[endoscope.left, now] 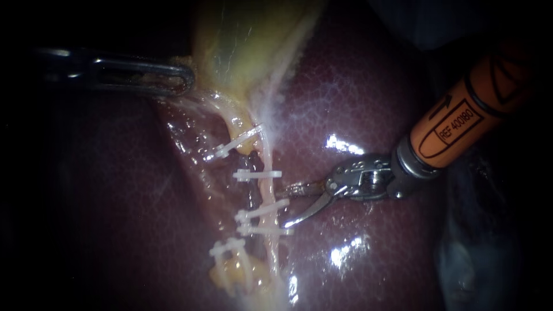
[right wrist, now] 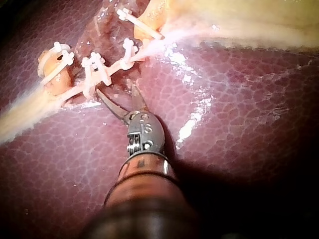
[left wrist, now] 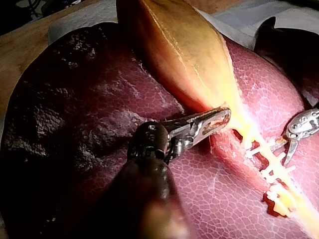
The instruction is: Go to the cutting position right tube
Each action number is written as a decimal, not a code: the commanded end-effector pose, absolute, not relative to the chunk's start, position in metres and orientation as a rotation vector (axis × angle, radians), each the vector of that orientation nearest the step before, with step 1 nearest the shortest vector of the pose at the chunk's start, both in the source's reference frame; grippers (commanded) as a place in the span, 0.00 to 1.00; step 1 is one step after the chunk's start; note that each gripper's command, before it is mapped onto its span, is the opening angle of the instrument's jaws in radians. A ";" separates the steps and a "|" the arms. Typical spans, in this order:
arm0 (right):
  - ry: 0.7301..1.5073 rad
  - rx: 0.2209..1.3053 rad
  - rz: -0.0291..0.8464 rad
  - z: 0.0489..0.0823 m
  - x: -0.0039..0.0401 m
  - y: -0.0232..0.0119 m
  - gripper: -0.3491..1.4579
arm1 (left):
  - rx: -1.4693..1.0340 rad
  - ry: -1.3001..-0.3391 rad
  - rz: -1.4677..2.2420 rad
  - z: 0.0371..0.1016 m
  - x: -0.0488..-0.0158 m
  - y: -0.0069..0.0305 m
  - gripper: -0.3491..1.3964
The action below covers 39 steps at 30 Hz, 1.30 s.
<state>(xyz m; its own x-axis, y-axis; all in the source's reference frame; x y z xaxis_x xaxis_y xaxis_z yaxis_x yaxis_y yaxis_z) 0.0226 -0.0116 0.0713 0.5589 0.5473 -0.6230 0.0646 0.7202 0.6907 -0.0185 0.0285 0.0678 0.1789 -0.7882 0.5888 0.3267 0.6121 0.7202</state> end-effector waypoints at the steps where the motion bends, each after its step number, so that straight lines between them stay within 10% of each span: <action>1: 0.951 0.733 0.317 0.0713 0.0226 -0.0116 0.92 | 0.490 -1.135 -0.834 0.0678 -0.0185 0.0285 0.00; 11: 0.954 0.746 0.318 0.0683 0.0221 -0.0106 0.92 | 0.492 -1.135 -0.832 0.0678 -0.0185 0.0284 0.00; 28: 0.744 1.054 0.726 0.0635 0.0212 -0.0088 0.86 | 0.495 -1.137 -0.828 0.0681 -0.0187 0.0281 0.00; 39: 0.600 1.166 0.822 0.0631 0.0211 -0.0095 0.79 | 0.494 -1.137 -0.827 0.0682 -0.0187 0.0280 0.00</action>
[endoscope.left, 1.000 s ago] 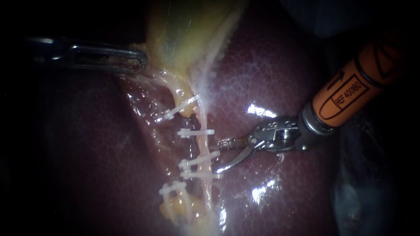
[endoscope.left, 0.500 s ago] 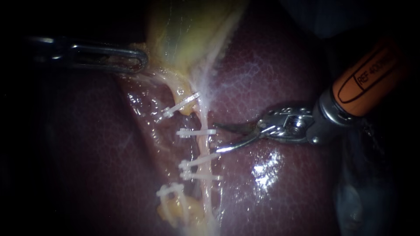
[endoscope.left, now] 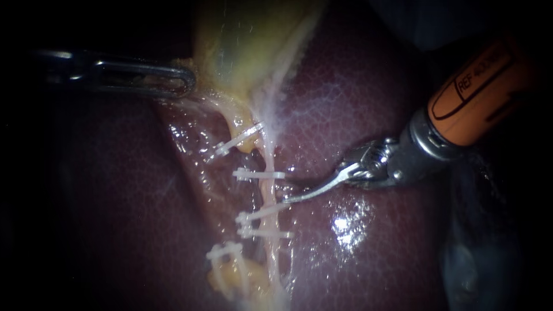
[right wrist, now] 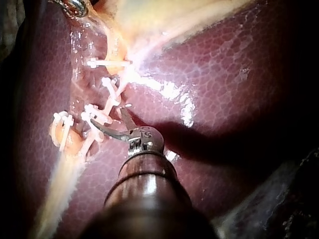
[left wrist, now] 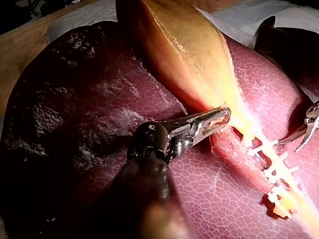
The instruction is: Go to the cutting position right tube
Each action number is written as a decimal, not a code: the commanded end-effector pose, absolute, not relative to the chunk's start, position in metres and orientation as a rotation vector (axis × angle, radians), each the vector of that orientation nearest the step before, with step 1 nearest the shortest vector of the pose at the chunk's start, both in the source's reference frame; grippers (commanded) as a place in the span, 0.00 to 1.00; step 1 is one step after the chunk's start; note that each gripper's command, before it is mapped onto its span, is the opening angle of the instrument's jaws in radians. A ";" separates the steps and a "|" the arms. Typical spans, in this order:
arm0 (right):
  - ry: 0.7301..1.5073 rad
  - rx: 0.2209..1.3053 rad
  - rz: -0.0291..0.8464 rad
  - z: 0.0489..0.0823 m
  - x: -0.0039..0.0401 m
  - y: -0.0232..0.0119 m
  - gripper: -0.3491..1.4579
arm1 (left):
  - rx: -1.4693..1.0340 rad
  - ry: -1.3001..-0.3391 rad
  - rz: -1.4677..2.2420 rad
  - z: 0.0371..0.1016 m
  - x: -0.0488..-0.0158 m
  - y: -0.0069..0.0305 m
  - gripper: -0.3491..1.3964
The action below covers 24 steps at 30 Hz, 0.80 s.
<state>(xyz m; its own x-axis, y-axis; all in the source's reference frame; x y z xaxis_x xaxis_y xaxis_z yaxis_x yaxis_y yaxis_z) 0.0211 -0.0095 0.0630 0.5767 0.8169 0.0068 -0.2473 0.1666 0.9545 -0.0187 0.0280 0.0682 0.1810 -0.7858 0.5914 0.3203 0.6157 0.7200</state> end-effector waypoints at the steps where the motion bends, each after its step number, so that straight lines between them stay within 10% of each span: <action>1: 0.597 1.168 0.827 0.0631 0.0212 -0.0094 0.79 | 0.493 -1.137 -0.827 0.0682 -0.0187 0.0280 0.00; 24: 0.721 1.284 0.817 0.0659 0.0247 -0.0103 0.80 | 0.493 -1.138 -0.827 0.0683 -0.0187 0.0280 0.00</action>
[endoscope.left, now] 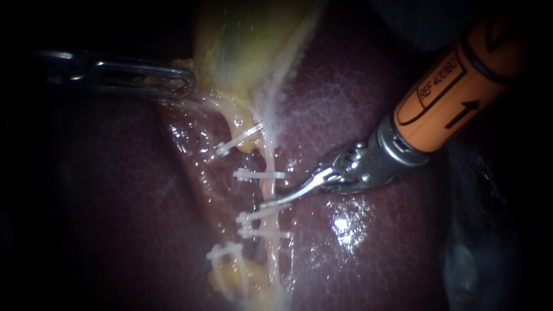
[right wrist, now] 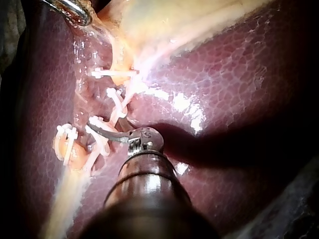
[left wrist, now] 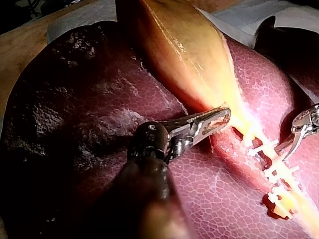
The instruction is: Go to the cutting position right tube
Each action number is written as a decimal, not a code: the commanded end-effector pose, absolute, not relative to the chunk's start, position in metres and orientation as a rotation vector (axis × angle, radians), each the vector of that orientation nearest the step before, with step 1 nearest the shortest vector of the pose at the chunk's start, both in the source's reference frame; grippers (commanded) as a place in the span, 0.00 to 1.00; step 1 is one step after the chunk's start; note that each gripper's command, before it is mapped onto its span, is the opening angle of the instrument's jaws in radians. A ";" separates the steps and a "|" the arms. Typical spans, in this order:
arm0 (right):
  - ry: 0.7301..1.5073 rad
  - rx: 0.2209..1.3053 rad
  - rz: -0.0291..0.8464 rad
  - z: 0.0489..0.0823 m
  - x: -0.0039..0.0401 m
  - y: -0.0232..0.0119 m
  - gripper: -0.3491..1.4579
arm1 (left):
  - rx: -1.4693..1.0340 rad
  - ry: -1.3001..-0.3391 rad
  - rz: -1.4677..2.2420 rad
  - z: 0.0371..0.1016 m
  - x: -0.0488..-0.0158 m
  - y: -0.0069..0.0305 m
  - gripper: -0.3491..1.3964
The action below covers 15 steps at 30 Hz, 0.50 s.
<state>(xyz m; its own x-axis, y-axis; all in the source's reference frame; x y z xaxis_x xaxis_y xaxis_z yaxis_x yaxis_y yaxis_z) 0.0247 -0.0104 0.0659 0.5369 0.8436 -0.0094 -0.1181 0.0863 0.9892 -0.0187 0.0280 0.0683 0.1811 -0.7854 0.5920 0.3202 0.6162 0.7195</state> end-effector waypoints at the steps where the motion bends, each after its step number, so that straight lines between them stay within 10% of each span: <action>1: 0.739 1.296 0.818 0.0660 0.0249 -0.0102 0.81 | 0.493 -1.138 -0.827 0.0683 -0.0187 0.0280 0.00; 15: 1.025 1.318 0.623 0.0685 0.0278 -0.0105 0.78 | 0.493 -1.138 -0.827 0.0683 -0.0188 0.0280 0.00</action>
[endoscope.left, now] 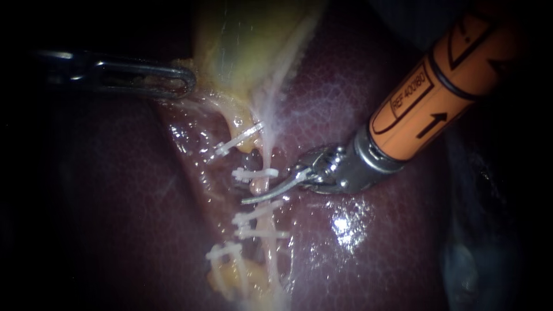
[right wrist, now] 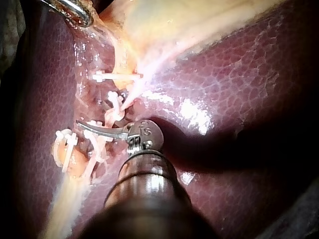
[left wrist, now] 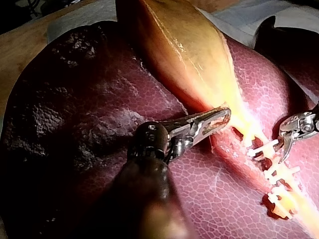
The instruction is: Go to the cutting position right tube
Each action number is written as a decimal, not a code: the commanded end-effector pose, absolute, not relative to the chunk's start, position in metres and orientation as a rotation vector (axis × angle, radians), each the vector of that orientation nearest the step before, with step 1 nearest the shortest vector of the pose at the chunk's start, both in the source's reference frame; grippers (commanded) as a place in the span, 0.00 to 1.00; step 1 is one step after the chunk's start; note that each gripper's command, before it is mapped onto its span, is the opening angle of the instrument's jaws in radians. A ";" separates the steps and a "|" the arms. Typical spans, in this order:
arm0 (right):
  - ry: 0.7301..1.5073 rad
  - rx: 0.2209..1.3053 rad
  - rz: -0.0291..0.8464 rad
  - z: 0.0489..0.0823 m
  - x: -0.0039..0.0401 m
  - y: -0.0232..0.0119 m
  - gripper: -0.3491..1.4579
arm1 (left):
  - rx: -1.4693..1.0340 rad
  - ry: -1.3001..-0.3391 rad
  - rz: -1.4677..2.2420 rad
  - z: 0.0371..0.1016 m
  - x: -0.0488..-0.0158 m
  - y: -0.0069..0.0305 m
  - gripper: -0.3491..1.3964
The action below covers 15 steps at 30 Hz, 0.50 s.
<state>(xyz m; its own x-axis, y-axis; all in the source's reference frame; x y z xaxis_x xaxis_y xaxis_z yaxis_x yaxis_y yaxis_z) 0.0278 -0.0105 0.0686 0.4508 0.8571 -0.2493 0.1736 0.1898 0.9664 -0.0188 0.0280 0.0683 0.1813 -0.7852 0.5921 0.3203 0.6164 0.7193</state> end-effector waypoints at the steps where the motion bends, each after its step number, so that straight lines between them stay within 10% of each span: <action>1: 1.055 1.312 0.593 0.0686 0.0280 -0.0106 0.75 | 0.493 -1.138 -0.827 0.0683 -0.0188 0.0280 0.00; 15: 1.409 1.240 0.369 0.0673 0.0301 -0.0111 0.68 | 0.493 -1.138 -0.827 0.0683 -0.0188 0.0280 0.00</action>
<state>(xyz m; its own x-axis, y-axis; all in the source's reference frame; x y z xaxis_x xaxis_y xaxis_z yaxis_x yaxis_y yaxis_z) 0.0304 -0.0112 0.0672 0.2191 0.8182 -0.5315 0.4616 0.3930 0.7953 -0.0188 0.0280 0.0683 0.1810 -0.7854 0.5920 0.3207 0.6161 0.7194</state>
